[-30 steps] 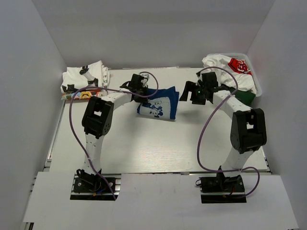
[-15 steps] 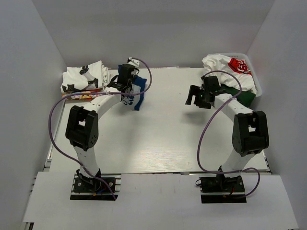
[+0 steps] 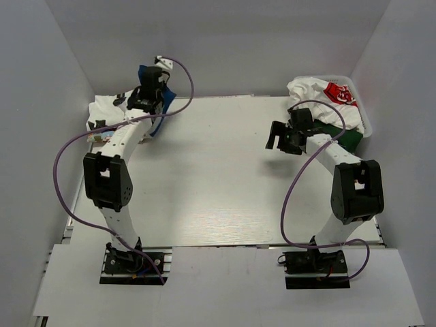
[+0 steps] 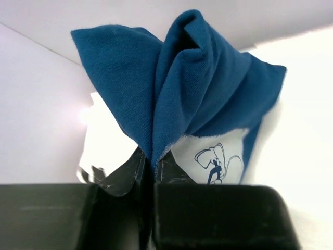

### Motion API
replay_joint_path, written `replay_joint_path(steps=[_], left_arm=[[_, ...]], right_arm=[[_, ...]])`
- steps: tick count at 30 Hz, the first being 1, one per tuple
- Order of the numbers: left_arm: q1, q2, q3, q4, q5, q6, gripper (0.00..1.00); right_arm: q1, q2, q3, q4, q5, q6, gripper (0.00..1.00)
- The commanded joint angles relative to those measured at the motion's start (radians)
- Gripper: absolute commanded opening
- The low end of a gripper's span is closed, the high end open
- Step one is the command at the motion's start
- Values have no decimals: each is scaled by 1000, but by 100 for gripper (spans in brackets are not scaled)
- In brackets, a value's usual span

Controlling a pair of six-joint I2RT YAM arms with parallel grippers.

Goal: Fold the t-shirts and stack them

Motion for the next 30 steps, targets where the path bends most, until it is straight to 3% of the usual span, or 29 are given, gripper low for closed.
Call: replay_joint_path(steps=[1,13,30], left_arm=[[43,-15,90,-29,94,40,0],[199,183,408,-200,240,10,0],[410,405,484,-103,320,-61,0]], right_arm=[[-3,-15,7,15,-14,-23,90],[-3,18,30,-1,-17,-36,90],[-2,75,102,-58,-31,-28,90]])
